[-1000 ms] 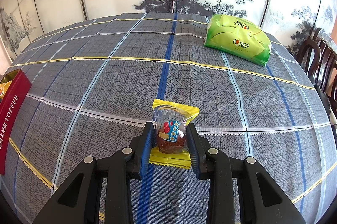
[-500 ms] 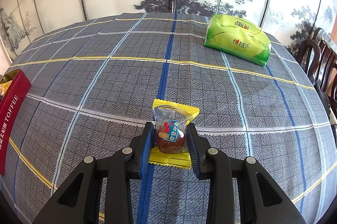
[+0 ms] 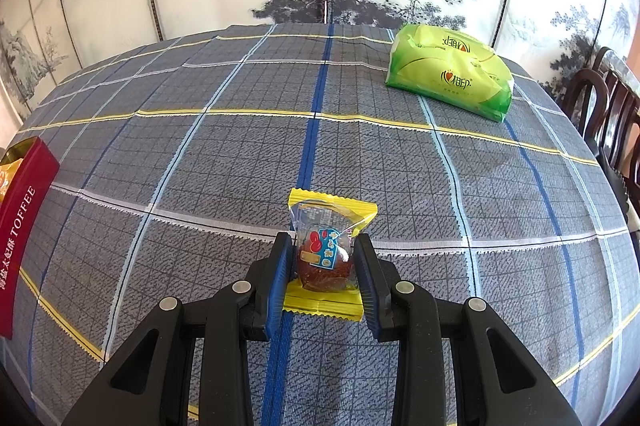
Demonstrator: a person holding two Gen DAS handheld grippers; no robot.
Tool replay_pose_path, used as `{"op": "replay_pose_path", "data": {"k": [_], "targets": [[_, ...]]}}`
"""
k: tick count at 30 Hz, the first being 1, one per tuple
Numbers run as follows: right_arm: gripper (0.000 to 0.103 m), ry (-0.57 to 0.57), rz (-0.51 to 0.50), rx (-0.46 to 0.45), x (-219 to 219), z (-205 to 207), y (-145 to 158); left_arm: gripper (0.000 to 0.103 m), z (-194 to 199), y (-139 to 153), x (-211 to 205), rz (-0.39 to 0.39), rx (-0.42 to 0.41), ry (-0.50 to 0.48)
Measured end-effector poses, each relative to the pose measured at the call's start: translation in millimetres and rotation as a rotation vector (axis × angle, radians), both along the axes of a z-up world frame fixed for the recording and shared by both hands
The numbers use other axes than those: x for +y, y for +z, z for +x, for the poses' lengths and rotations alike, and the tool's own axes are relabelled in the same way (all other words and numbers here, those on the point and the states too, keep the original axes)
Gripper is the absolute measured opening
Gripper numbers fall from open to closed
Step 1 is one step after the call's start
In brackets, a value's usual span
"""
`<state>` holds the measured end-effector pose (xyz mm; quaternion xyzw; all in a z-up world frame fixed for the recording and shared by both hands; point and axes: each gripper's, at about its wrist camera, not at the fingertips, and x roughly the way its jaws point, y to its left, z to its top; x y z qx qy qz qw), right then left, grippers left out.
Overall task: Organize snacks
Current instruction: 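Lower the blue-wrapped candy into the tin and open the left tool, then carry the yellow-wrapped candy into the tin and open the right tool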
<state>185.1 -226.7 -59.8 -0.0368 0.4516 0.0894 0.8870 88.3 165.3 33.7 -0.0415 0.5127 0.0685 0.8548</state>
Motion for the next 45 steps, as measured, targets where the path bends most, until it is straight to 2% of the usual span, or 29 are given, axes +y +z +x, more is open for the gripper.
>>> {"op": "replay_pose_path", "data": {"k": [4,8,10,22,33,45], "targets": [[0.034,-0.017,-0.010,0.021,-3,4,0,0.055,-18,11,4,0.043,-0.042,0.021],[0.033,-0.033,-0.025,0.049,0,10,1,0.065,-34,18,10,0.088,-0.077,0.039],[0.033,-0.045,-0.041,0.068,0,13,2,0.065,-39,18,12,0.100,-0.080,0.037],[0.029,-0.047,-0.196,0.062,32,8,10,0.069,-63,10,26,0.080,-0.067,0.077],[0.026,-0.008,-0.122,0.031,65,-22,36,0.070,-77,4,41,0.052,-0.055,0.132],[0.026,0.080,0.006,0.031,95,-50,60,0.070,-90,4,60,0.043,-0.068,0.183]]}}
